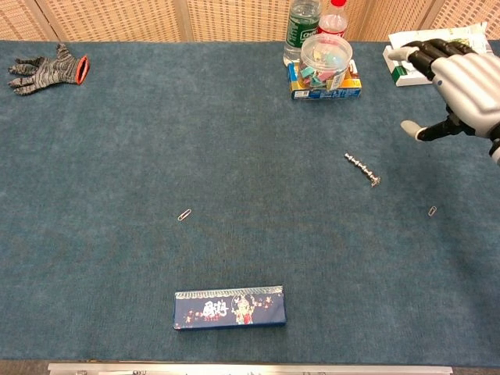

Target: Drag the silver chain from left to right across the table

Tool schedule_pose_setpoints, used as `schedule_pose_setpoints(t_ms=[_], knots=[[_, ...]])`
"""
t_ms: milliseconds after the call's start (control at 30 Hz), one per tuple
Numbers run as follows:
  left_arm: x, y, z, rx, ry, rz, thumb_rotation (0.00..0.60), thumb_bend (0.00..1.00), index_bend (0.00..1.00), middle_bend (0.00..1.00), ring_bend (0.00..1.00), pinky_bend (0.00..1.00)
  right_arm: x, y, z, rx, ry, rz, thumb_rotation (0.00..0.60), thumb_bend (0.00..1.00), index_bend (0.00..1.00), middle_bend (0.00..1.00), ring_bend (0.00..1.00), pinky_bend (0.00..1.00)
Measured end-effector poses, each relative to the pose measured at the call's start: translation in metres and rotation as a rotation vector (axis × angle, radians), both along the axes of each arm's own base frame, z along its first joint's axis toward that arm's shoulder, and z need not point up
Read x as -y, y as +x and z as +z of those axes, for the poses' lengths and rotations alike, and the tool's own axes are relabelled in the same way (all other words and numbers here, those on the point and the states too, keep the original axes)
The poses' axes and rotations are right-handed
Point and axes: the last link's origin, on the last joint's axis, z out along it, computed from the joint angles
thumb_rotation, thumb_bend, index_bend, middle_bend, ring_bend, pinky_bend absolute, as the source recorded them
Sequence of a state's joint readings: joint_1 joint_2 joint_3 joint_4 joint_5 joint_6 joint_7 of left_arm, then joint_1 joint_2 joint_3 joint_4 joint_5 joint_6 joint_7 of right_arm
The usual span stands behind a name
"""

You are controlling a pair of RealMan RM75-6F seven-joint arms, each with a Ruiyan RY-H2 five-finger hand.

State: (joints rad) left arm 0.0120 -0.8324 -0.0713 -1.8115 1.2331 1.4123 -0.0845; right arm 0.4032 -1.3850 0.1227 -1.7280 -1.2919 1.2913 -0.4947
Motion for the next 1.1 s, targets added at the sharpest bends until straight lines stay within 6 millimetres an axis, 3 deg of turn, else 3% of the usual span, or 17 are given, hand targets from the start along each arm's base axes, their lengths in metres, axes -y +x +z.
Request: schedule_pose_setpoints(t_ms=[267,567,733,1100], knots=[[-0.002,0.012,-0.004,0.015,0.02,-0.127,0.6,0.12,0.56,0.28,0.07,0.04,-0.023,-0.006,0.035,0.039,-0.22,0.094,0.6,0.25,0.23,0.12,0.0,0.09],[-0.006,0.023,-0.018,0.027,-0.019,-0.21,0.6,0.12,0.56,0.28,0.08,0.04,-0.067,-0.046,0.075,0.089,-0.398,0.022,0.6,0.25,0.27,0.12,0.0,0.09],[-0.007,0.025,-0.023,0.026,-0.032,-0.218,0.6,0.12,0.56,0.28,0.08,0.04,-0.079,-0.057,0.083,0.109,-0.417,0.0,0.6,0.25,0.28,0.12,0.0,0.09],[-0.009,0.027,-0.025,0.038,-0.045,-0.225,0.6,0.12,0.56,0.28,0.08,0.04,-0.083,-0.059,0.08,0.147,-0.385,-0.012,0.6,0.25,0.28,0.12,0.0,0.09]])
